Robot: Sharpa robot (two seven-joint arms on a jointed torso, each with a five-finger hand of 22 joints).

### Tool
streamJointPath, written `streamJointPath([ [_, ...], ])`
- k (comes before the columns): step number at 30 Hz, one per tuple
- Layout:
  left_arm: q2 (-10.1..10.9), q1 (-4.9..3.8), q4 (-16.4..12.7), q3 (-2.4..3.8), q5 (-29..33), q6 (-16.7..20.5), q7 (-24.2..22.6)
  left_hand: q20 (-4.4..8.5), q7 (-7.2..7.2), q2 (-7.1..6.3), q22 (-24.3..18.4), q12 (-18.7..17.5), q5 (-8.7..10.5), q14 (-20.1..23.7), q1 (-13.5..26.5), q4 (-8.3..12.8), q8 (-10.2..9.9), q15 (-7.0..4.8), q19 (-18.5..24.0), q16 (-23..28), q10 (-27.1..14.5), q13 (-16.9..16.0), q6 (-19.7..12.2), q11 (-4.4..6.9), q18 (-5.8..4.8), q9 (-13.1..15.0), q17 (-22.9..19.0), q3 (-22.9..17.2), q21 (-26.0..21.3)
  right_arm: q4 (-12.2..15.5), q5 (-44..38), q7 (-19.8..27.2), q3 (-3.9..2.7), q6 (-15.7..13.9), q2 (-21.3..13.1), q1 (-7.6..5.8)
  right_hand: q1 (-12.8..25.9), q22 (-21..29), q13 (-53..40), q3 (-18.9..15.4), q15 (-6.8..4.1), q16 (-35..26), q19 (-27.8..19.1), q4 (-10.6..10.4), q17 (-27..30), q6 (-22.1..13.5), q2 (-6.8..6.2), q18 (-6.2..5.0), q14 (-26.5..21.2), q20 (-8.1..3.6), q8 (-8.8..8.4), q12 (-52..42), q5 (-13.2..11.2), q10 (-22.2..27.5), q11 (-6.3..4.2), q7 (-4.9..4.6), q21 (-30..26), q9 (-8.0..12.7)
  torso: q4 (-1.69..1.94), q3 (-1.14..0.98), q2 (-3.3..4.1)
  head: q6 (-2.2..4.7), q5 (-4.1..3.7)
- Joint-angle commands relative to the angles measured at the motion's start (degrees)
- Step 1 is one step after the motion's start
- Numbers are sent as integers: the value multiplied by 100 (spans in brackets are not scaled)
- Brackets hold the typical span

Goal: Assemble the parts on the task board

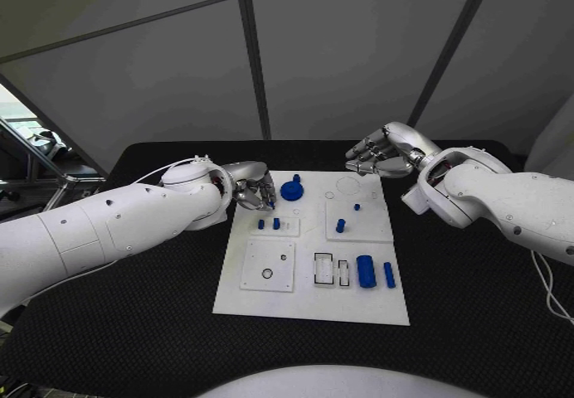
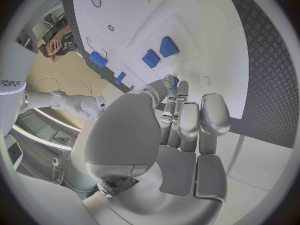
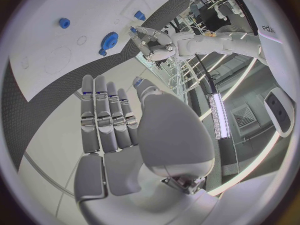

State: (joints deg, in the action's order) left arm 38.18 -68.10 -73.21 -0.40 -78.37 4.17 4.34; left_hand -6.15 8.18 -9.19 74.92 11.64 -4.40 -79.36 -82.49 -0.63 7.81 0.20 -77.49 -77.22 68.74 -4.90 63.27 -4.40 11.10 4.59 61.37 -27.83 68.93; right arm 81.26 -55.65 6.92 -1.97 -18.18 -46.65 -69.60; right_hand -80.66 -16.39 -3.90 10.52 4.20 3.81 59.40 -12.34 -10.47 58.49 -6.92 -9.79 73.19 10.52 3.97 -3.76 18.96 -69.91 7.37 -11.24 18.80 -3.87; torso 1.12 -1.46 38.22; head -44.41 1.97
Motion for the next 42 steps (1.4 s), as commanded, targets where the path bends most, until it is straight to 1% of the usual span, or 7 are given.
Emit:
streamJointPath([
  [1, -18, -1, 5, 6, 27, -129, -4, 1, 1, 11, 293, -37, 2, -35, 42, 3, -38, 1, -25, -17, 46, -8, 48, 14, -596, -1, -5, -38, -6, 6, -3, 60, -4, 23, 7, -10, 0, 5, 7, 13, 19, -15, 22, 27, 9, -25, 72, -66, 5, 2, 13, -8, 32, 48, -9, 5, -25, -4, 6, 2, 0, 0, 5],
  [4, -30, 3, 12, 6, 27, -141, -15, 1, 1, 11, 293, -37, 2, -35, 42, 3, -38, 1, -25, -17, 46, -8, 48, 14, -596, -1, -5, -38, -6, 5, -3, 61, -4, 25, 11, -10, 0, 5, 7, 13, 19, -15, 22, 27, 9, -25, 72, -66, 5, 2, 13, -8, 32, 48, -9, 5, -25, -4, 4, -2, -1, 0, 7],
  [11, -63, 8, 43, 6, 27, -197, -7, 2, 0, 14, 298, -41, 1, -36, 43, 6, -39, 0, -30, -18, 52, -10, 52, 16, -597, -1, -6, -41, 1, 6, -3, 60, -4, 26, 10, -10, 0, 5, 7, 13, 19, -15, 22, 27, 9, -25, 72, -66, 5, 2, 13, -8, 32, 48, -9, 5, -25, -4, 2, -1, 0, 0, 16],
  [27, -169, 23, 168, 6, 12, -257, 42, 2, 1, 8, 292, -55, 3, -33, 52, 9, -47, 0, -24, -13, 51, -10, 48, 14, -594, -4, -20, -41, -12, 21, -3, 58, -4, 20, 3, -11, 0, 5, 7, 13, 19, -15, 22, 27, 9, -25, 72, -66, 5, 2, 13, -8, 32, 48, -9, 5, -25, -4, -2, -2, 5, 9, -12],
  [33, -203, 28, 216, 6, 8, -276, 55, 2, 6, 4, 289, -72, 4, -30, 61, 11, -59, 2, -21, -10, 45, -9, 38, 9, -593, -8, -31, -42, -20, 28, -3, 54, -4, 17, -5, -11, 0, 5, 7, 13, 19, -15, 22, 27, 9, -25, 72, -66, 5, 2, 13, -8, 32, 48, -9, 5, -25, -4, 1, 0, 4, -5, -18],
  [38, -213, 29, 242, 6, 8, -298, 61, -6, 33, -12, 288, -138, 3, -27, 91, 22, -110, 17, -18, -6, 17, -6, -10, -13, -592, -27, -55, -51, -35, 31, -3, 50, -4, 15, -10, -11, 0, 5, 7, 13, 19, -15, 22, 27, 9, -25, 72, -66, 5, 2, 13, -8, 32, 48, -9, 5, -25, -4, 8, 0, 0, -13, -23],
  [42, -201, 30, 230, 6, 8, -283, 67, -21, 60, -39, 290, -198, 2, -26, 115, 39, -202, 38, -18, -8, 1, -8, -131, -38, -592, -60, -76, -67, -46, 31, -3, 48, -4, 13, -15, -11, 0, 5, 7, 13, 19, -15, 22, 27, 9, -25, 72, -66, 5, 2, 13, -8, 32, 48, -9, 5, -25, -4, 8, 2, -3, -17, -19],
])
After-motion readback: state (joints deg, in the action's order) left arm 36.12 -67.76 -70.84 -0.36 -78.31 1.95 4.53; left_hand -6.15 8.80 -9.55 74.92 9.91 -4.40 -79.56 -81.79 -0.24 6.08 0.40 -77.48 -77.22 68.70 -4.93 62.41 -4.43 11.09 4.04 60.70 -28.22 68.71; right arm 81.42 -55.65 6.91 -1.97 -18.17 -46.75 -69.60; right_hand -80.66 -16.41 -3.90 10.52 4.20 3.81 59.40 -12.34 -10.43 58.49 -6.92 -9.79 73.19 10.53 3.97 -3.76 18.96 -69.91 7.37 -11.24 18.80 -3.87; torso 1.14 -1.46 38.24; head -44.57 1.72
